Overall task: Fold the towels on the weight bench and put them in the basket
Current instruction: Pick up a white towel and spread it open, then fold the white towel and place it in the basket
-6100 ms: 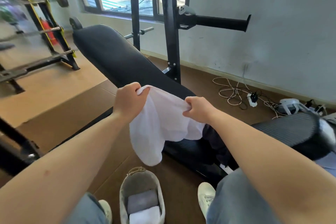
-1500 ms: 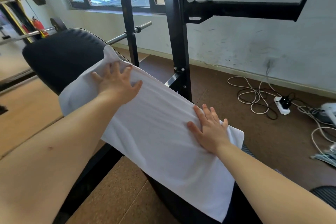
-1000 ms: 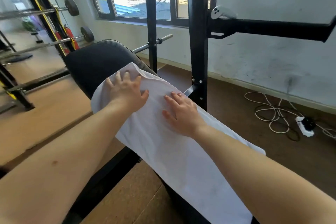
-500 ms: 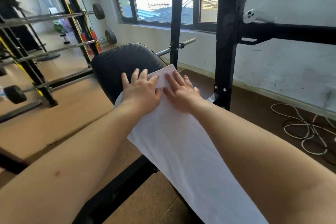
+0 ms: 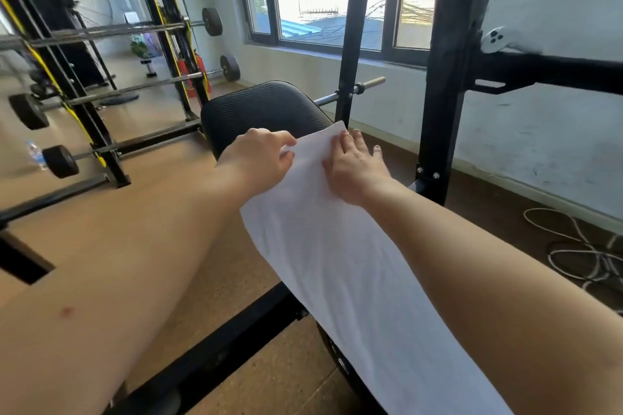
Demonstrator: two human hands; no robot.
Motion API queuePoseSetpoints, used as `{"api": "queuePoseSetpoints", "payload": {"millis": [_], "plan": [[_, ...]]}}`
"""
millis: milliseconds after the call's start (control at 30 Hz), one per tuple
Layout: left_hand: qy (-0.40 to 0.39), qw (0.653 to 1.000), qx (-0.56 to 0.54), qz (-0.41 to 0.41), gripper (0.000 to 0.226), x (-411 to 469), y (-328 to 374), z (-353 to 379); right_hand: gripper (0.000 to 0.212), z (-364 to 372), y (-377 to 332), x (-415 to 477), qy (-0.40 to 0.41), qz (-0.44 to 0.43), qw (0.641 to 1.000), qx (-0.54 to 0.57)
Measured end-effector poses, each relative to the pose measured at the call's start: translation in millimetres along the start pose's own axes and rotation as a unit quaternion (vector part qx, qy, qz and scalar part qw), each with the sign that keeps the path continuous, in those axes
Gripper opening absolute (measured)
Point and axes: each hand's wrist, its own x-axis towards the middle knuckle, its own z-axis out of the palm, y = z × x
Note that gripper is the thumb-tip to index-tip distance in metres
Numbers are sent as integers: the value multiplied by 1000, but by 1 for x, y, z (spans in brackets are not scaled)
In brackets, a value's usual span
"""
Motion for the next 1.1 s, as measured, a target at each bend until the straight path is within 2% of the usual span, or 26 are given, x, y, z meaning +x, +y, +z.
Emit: {"api": "queuePoseSetpoints", "payload": {"millis": [67,133,233,367,433,500,600,767,900,1100], "plan": [[14,999,37,-1,32,-1,-11,-7,67,-4,-10,3,14,-57,998,-16],[19,999,49,-12,33,-4,-19,-11,72,-7,-14,4,-7,-81,997,14],[-18,999,22,-37,39,-4,-31,-15,66,-8,-12,10,-40,-52,996,67],[-58,998,-19,-19,41,-3,-44,-18,77,1,-9,14,-42,-22,998,51],[-19,999,28,-18,37,-3,-47,-15,78,5,-7,16,-28,-12,998,63],[54,995,75,-20,35,-2,-48,-12,77,6,-7,19,-20,1,997,75],[104,988,112,-34,45,0,-45,-11,76,5,-6,25,-20,14,996,85],[110,979,149,-81,51,-2,-43,-8,74,4,-9,22,0,36,996,79],[123,977,155,-75,50,-9,-40,-6,69,4,-13,4,34,54,995,83],[81,984,155,-16,45,-33,-1,-7,68,6,-3,-49,-13,53,994,94]]}}
